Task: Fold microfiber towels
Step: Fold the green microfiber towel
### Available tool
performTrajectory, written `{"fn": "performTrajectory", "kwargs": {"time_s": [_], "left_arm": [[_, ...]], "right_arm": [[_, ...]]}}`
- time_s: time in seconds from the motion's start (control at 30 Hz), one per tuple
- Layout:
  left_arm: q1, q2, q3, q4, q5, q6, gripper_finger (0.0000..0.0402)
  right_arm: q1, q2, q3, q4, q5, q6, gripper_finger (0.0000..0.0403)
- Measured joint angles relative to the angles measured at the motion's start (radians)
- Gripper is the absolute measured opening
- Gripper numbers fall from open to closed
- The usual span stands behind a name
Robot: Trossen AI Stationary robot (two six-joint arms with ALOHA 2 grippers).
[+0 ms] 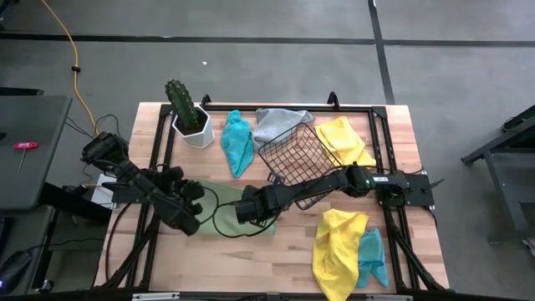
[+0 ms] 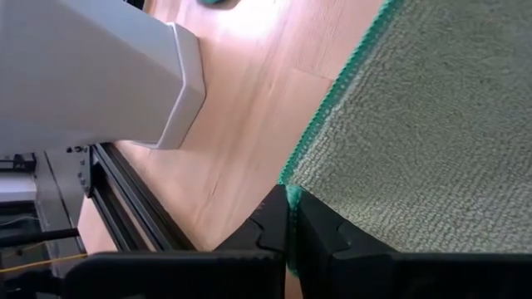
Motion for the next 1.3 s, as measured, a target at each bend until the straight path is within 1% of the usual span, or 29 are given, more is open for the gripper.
{"fn": "performTrajectory", "kwargs": {"time_s": [0.2, 0.33, 0.4, 0.53, 0.63, 0.73, 0.83, 0.97, 1.07, 1.13, 1.2, 1.3], "left_arm": [[0.015, 0.0, 0.0, 0.0, 0.004, 0.041, 0.0015], [0.024, 0.0, 0.0, -0.001, 0.007, 0.07, 0.0027], [0.027, 0.0, 0.0, -0.001, 0.007, 0.088, 0.0036], [0.027, 0.0, 0.012, -0.004, 0.007, 0.133, 0.0061], [0.027, 0.0, 0.049, -0.022, 0.006, 0.191, 0.0085], [0.016, -0.003, 0.112, -0.065, 0.004, 0.235, 0.0109], [-0.033, -0.043, 0.157, -0.042, 0.017, 0.279, 0.0128], [-0.164, -0.15, 0.154, 0.073, 0.048, 0.301, 0.0145], [-0.289, -0.257, 0.107, 0.211, 0.052, 0.279, 0.0149], [-0.35, -0.312, 0.067, 0.303, 0.054, 0.252, 0.0149], [-0.392, -0.349, 0.023, 0.368, 0.055, 0.219, 0.0148], [-0.424, -0.364, -0.034, 0.425, 0.071, 0.177, 0.0148]], "right_arm": [[0.0, 0.0, 0.0, 0.0, -0.001, 0.001, 0.0001], [0.0, 0.0, 0.0, -0.001, 0.01, 0.001, 0.0018], [0.0, 0.0, 0.0, -0.001, 0.011, 0.001, 0.0037], [0.0, 0.0, 0.0, -0.001, 0.029, -0.006, 0.009], [0.001, 0.0, 0.0, -0.002, 0.054, -0.069, 0.013], [0.012, -0.006, 0.0, -0.006, 0.073, -0.121, 0.0159], [0.045, -0.017, 0.001, -0.014, 0.072, -0.166, 0.0174], [0.114, -0.017, 0.001, -0.027, 0.068, -0.208, 0.0178], [0.164, -0.017, 0.001, -0.023, 0.074, -0.21, 0.0178], [0.193, -0.017, 0.001, -0.016, 0.077, -0.207, 0.0178], [0.213, -0.016, 0.001, 0.001, 0.068, -0.198, 0.0178], [0.231, -0.014, 0.001, 0.035, 0.063, -0.208, 0.0178]]}}
